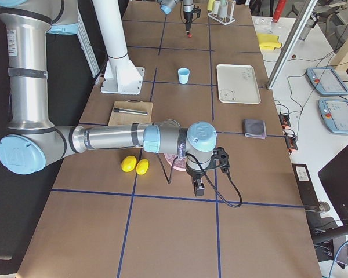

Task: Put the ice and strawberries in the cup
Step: 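Lower the left gripper onto the red strawberry and grasp it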

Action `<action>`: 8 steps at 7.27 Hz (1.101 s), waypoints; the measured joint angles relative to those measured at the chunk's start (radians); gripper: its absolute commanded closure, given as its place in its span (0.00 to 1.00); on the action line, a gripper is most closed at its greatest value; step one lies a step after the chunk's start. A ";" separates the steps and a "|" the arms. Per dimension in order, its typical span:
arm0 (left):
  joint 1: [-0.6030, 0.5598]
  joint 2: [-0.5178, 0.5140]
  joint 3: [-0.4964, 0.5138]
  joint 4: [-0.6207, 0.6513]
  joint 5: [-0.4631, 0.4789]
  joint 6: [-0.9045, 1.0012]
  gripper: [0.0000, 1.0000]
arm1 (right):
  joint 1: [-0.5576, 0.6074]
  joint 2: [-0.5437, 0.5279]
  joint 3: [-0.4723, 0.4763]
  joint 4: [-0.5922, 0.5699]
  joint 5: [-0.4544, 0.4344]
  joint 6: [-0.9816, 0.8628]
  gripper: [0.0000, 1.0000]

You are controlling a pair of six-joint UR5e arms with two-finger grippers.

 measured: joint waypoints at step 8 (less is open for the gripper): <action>0.003 -0.049 0.084 -0.031 -0.012 -0.004 0.96 | 0.000 -0.003 0.000 0.001 -0.002 0.000 0.00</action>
